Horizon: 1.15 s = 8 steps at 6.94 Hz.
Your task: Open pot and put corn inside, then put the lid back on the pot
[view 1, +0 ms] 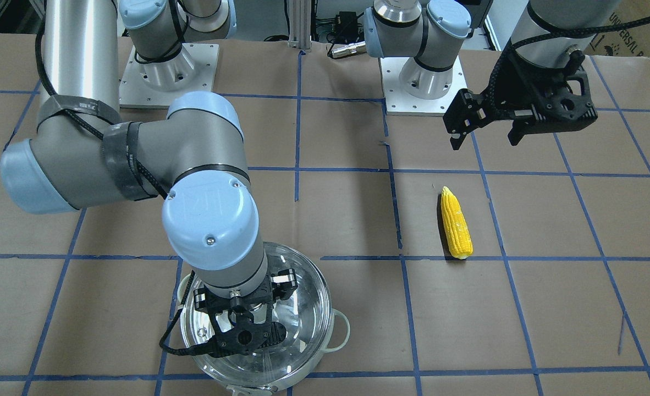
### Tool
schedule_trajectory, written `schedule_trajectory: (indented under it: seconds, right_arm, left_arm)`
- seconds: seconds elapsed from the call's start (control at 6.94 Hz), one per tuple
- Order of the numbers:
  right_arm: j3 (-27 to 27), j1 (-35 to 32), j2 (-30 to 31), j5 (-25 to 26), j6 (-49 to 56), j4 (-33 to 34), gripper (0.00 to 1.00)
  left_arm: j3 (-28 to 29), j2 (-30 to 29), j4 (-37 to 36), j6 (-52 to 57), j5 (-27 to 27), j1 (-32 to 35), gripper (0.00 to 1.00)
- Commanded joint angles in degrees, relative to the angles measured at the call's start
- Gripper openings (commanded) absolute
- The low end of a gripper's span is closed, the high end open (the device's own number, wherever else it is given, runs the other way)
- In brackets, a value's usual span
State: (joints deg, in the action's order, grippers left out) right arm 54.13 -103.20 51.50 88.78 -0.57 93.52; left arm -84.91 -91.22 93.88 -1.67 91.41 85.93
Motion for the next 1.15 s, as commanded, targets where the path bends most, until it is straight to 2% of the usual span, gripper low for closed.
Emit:
schedule_trajectory:
  seconds: [0.0,0.14,0.29,0.58,0.72,0.86,1.01]
  right_arm:
    - [-4.1,1.3,4.2,0.1,2.8,-8.4,0.08]
    - [-4.2,2.5,7.9,0.6,4.9,-12.2,0.08]
    - [-4.2,6.7,10.6,0.6,7.3,-16.0,0.08]
    - [-4.1,16.0,13.3,-0.4,14.8,-20.8,0.08]
    - [-3.3,15.9,16.6,-1.5,14.7,-26.3,0.08]
    - [3.3,15.8,23.4,-3.9,14.5,-27.7,0.08]
    - [17.0,15.7,31.9,-4.3,14.4,-19.9,0.08]
  left_arm:
    - [0.0,0.1,0.1,0.0,0.0,-0.1,1.00]
    - [-0.2,0.2,0.4,0.2,0.0,-0.1,1.00]
    - [-0.8,0.6,0.6,2.2,0.1,-0.1,1.00]
    - [-5.9,2.4,-0.1,3.0,-0.2,-0.8,1.00]
    - [-7.8,0.6,-3.7,3.0,-0.4,-1.2,1.00]
    - [-11.1,-1.2,-8.0,4.3,-0.6,-1.4,1.00]
    - [-14.9,-3.4,-14.3,9.6,-0.3,-2.4,1.00]
